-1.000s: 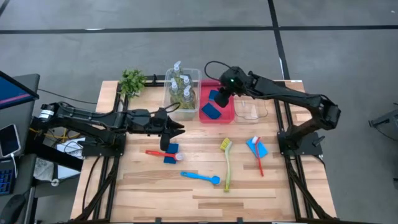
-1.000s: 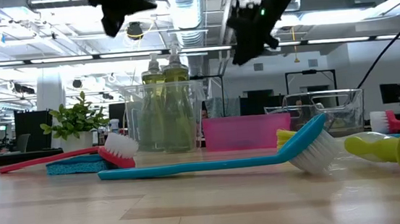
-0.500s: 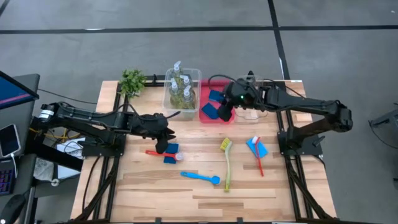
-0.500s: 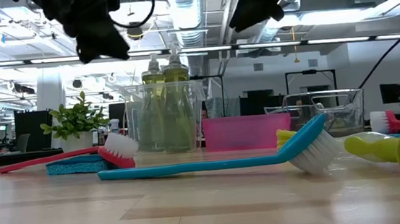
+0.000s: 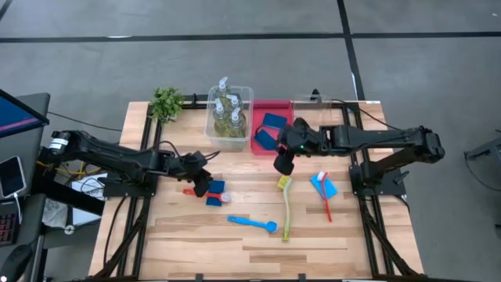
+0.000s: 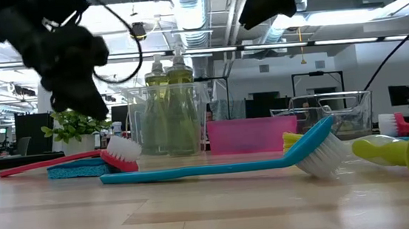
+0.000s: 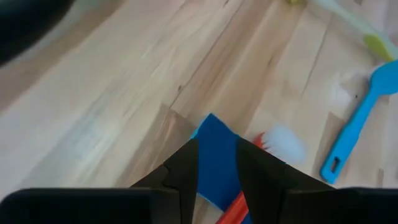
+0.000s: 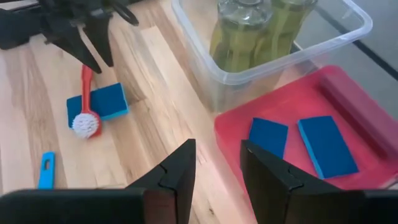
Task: Pick & Place Kitchen Sink Supplies
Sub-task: Put the blue sponge into the red bin
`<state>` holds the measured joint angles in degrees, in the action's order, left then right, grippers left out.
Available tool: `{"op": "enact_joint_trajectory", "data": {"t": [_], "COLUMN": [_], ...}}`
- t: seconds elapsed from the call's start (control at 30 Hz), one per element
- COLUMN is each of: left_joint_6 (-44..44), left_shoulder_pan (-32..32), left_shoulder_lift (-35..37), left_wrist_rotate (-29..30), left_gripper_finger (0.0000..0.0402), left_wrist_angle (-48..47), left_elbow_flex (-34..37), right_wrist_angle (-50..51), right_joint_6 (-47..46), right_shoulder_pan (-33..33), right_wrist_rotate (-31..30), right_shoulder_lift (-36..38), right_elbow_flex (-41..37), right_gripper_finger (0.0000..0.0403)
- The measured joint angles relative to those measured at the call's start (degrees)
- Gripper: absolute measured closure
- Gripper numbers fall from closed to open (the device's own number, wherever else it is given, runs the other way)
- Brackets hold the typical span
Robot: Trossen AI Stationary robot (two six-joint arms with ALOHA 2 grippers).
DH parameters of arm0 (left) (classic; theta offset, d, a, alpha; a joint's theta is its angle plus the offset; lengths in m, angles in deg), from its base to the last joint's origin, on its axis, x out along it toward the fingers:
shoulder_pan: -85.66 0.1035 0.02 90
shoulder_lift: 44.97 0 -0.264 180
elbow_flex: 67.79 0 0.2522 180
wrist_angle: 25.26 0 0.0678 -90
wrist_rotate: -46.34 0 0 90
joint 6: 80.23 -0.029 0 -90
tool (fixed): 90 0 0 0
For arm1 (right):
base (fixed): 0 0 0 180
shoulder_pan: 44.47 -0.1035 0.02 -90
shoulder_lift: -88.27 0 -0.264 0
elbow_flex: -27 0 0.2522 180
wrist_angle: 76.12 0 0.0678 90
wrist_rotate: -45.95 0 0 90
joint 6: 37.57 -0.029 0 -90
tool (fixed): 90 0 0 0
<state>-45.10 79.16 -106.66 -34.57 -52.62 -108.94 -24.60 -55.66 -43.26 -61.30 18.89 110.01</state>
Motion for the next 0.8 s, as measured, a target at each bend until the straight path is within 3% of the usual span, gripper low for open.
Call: {"op": "enact_joint_trajectory", "data": {"t": [0.3, 0.5, 0.8], "left_joint_6": [2.7, -0.2, -5.5], "left_shoulder_pan": [0.0, 0.0, -0.2], "left_shoulder_lift": [0.0, 0.0, 0.0], "left_wrist_rotate": [0.2, 3.8, 4.2], "left_gripper_finger": [0.0294, 0.0294, 0.0294], "left_wrist_angle": [12.8, 20.4, 30.5], "left_elbow_flex": [9.9, 15.5, 18.5], "right_wrist_angle": [0.0, 0.0, 0.0], "right_joint_6": [0.0, 0.0, 0.0], "right_shoulder_pan": [-0.8, -0.8, -0.8], "right_wrist_rotate": [-1.1, -1.1, -1.1], "right_shoulder_lift": [0.0, 0.0, 0.0], "right_elbow_flex": [0.0, 0.0, 0.0], "right_gripper_finger": [0.0284, 0.0284, 0.0284]}}
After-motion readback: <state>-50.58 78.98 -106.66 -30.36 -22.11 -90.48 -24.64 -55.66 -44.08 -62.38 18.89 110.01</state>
